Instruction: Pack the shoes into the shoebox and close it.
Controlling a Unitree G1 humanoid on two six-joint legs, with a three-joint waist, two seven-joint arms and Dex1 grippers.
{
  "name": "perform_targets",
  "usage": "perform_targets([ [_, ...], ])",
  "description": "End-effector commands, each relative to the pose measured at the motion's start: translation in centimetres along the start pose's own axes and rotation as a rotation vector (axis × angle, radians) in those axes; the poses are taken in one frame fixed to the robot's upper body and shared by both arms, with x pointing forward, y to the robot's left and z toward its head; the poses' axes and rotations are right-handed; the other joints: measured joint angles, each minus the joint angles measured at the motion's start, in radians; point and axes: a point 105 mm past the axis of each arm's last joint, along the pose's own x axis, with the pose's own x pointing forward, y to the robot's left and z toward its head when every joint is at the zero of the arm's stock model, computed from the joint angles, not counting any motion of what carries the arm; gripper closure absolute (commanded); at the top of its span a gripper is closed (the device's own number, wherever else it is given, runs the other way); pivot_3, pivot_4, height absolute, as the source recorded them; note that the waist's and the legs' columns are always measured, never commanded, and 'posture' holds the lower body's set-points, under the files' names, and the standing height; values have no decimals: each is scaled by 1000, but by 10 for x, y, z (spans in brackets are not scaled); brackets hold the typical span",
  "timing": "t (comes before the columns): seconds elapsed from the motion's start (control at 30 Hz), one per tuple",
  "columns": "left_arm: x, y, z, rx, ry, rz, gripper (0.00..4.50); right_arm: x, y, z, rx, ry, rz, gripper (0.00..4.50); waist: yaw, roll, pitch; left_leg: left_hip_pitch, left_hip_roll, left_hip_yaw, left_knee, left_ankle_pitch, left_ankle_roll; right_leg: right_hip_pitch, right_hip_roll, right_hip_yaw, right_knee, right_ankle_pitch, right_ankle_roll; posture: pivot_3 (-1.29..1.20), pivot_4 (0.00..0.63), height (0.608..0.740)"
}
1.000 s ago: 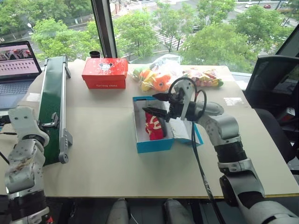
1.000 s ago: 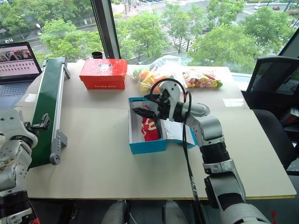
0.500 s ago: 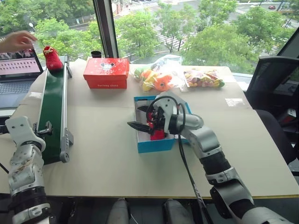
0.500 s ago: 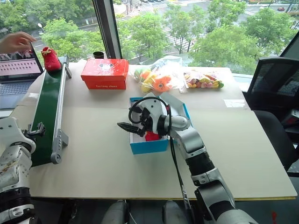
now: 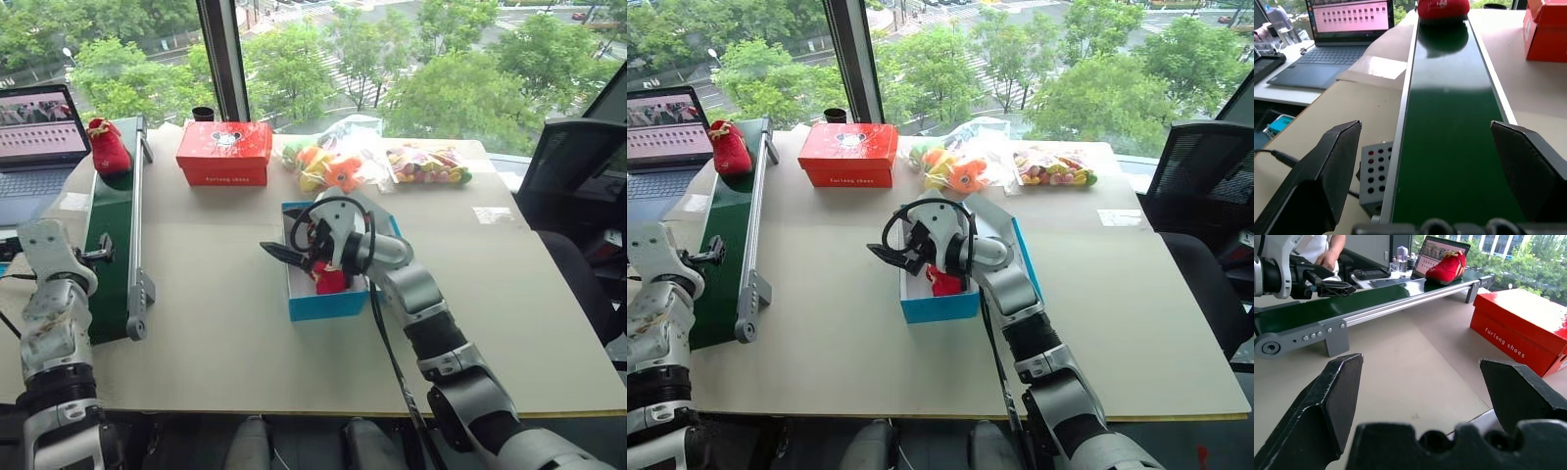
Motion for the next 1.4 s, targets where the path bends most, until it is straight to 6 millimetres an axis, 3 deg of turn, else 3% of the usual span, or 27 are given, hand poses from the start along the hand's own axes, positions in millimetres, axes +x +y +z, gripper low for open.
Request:
perform_targets([
  [0.03,3,4,14,21,-32,2,0,0,-11,14,-45,-32,-52,47,-1,0,0,0,0,0,0,0,0,0,0,0,0,0,0,0,150,739],
  [0.37,12,10,19,62,-43,23,0,0,-20,16,104,-63,-103,47,-2,0,0,0,0,0,0,0,0,-1,0,0,1,0,0,0,150,739],
  [0.77,21,-2,29,50,-80,-10,0,-1,-17,17,107,-50,-90,47,-1,0,0,0,0,0,0,0,0,-1,0,0,1,0,0,0,150,739],
  [1.1,24,-7,28,26,-89,0,0,-2,-17,18,107,-42,-85,47,-1,0,0,0,0,0,0,0,0,-1,0,0,1,0,0,0,150,739],
  [1.23,27,-3,12,-78,-14,36,0,-2,-17,17,100,-32,-85,47,0,0,0,0,0,0,0,0,0,-1,0,0,1,0,0,0,150,739],
  [1.33,27,-7,7,-118,7,13,715,-3,-18,16,95,-26,-90,0,0,0,0,0,0,0,0,0,0,-1,0,0,1,0,0,0,150,739],
  [1.4,26,-10,8,-127,3,1,1489,-4,-18,16,94,-24,-90,0,1,0,0,0,0,0,0,0,0,-1,0,0,2,0,0,0,150,739],
])
